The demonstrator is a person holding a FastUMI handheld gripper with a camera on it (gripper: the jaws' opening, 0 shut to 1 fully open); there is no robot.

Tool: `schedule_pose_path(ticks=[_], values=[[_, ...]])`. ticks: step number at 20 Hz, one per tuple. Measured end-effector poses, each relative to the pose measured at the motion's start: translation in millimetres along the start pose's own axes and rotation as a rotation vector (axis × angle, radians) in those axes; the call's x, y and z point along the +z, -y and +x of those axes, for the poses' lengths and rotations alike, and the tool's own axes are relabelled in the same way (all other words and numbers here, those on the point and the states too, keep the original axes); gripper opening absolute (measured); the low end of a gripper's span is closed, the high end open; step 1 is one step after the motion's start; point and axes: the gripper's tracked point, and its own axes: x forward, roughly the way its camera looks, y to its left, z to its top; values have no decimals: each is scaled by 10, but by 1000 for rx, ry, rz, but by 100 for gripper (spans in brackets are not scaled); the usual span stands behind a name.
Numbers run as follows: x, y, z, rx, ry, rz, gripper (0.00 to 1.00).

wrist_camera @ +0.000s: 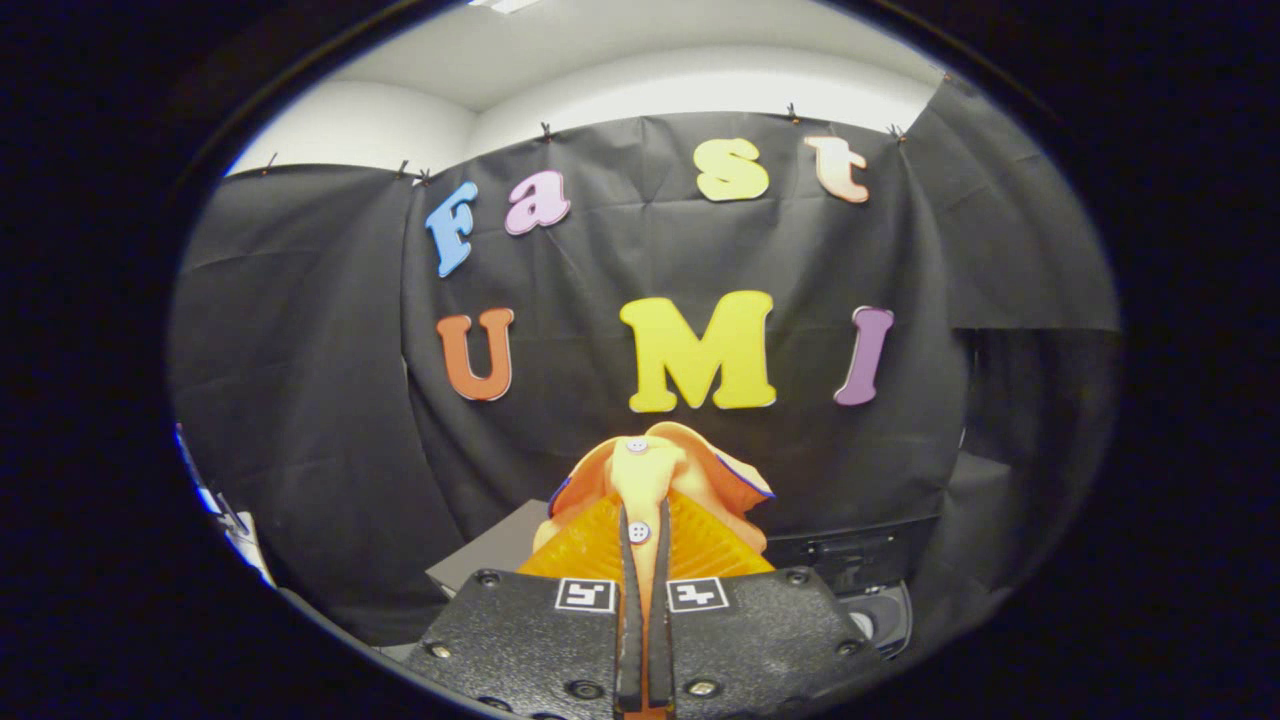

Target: Put the clothes into the washing machine and then close the washing machine lid.

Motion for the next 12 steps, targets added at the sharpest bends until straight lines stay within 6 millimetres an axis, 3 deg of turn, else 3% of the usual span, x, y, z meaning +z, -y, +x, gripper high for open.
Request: schedule_pose_path(ticks=[4, 6, 10, 12], values=[[149, 577, -374, -81, 15, 16, 6], [205, 896, -470, -122, 22, 7, 6], [230, 1410, -514, -154, 15, 27, 6], [178, 1670, -417, -160, 2, 36, 6]])
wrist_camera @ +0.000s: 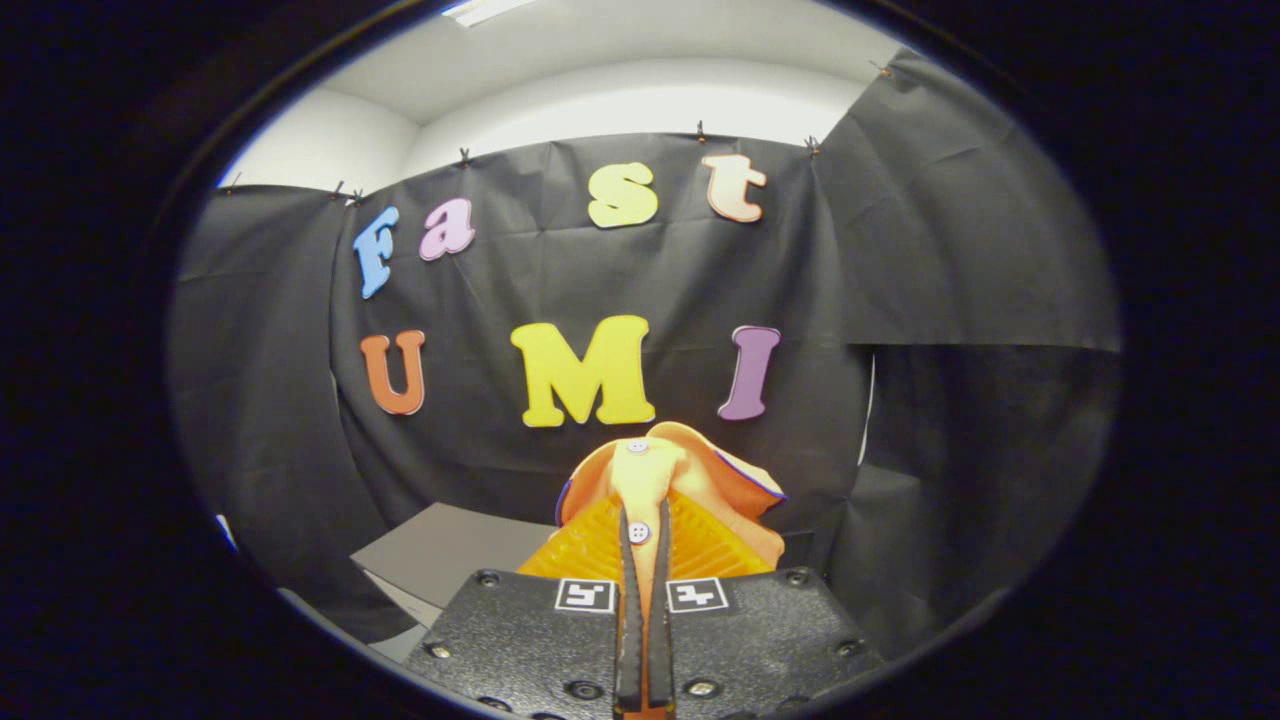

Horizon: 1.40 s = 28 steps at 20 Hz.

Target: Put the clothes into the washing machine and then close the washing machine lid.

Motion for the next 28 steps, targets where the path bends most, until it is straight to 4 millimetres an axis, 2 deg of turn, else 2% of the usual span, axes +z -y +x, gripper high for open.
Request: schedule_pose_path(ticks=[5, 9, 13, 17, 25, 28], values=[[-320, 375, 524, 19, -81, 11, 6], [-769, 513, 949, 31, -177, 19, 6], [-1356, 559, 1290, 51, -286, 22, 6], [-1911, 640, 1545, 64, -400, 47, 6], [-3046, 1095, 1970, -4, -624, 77, 6], [-3460, 1186, 2085, -42, -703, 81, 6]])
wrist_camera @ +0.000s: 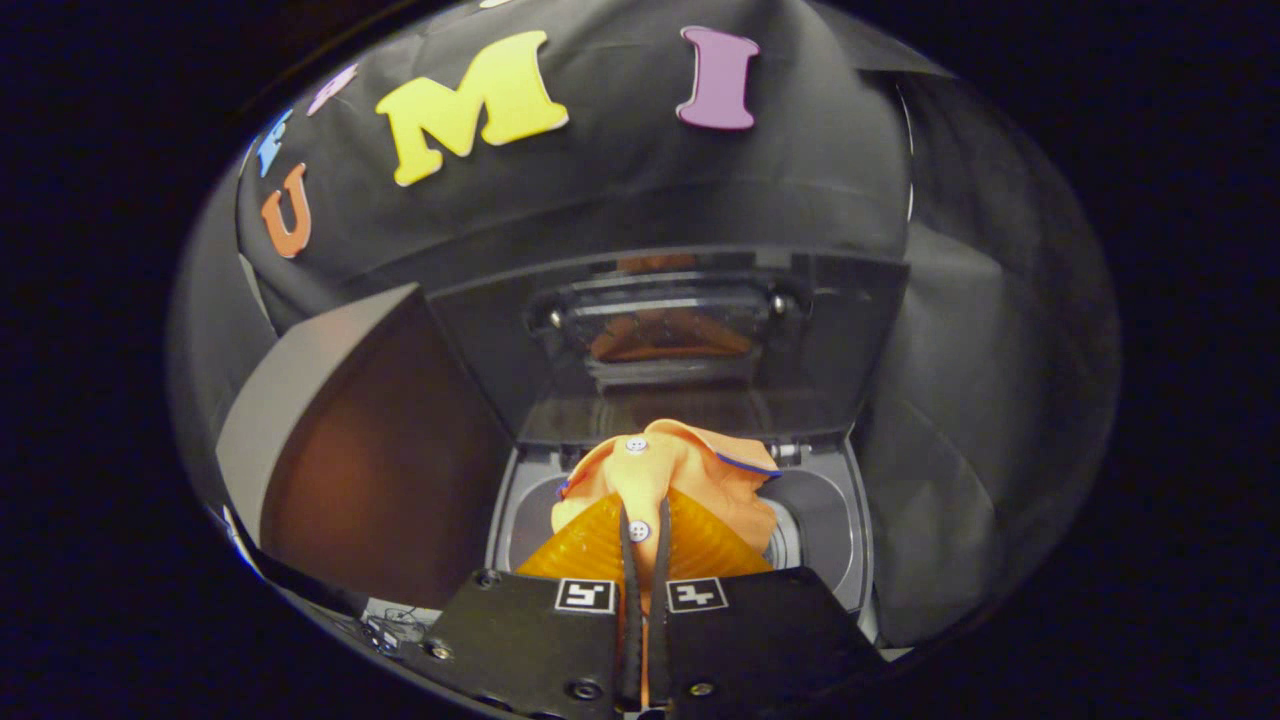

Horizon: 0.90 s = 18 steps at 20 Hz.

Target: Put the clothes into the washing machine and then close the washing machine lid.

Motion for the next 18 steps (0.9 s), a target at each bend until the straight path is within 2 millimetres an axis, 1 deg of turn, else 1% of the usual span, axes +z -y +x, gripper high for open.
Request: schedule_pose_path(ticks=[1, 4, 6, 8, 9, 10, 12, 13, 16, 18], values=[[-78, -4, 117, -7, -28, 5, 6], [-365, 40, 365, -32, -102, -4, 6], [-560, 65, 511, -53, -147, -16, 6], [-678, 100, 603, -74, -194, -22, 6], [-717, 141, 611, -90, -206, -20, 6], [-719, 140, 606, -101, -213, -16, 6], [-731, 155, 604, -111, -221, -7, 9], [-727, 166, 607, -114, -220, -9, 12], [-724, 213, 610, -127, -213, -12, 15], [-742, 224, 594, -125, -217, -20, 19]])
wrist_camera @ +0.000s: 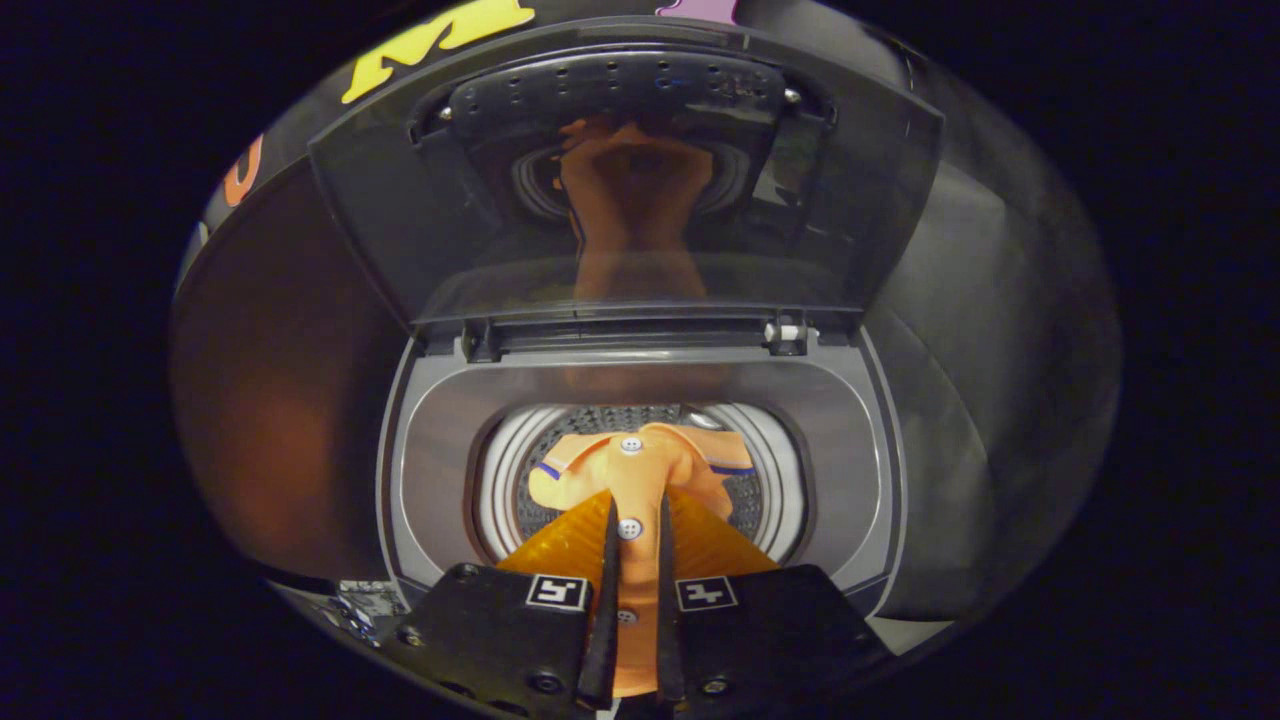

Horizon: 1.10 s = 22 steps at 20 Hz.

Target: Put the clothes into the washing machine and then close the washing machine lid.

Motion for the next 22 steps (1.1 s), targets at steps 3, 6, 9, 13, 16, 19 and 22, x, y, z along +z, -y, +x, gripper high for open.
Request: schedule_pose_path(ticks=[3, 6, 9, 13, 16, 19, 22], values=[[35, 40, -14, -17, 26, -18, 37], [82, 62, 18, -32, 66, -21, 72], [60, 81, -11, -33, 59, -10, 84], [44, 102, -22, -34, 64, -8, 84], [55, 115, -75, -29, 79, -3, 84], [120, 152, -126, -39, 119, 1, 84], [186, 180, -187, -42, 155, -3, 84]])
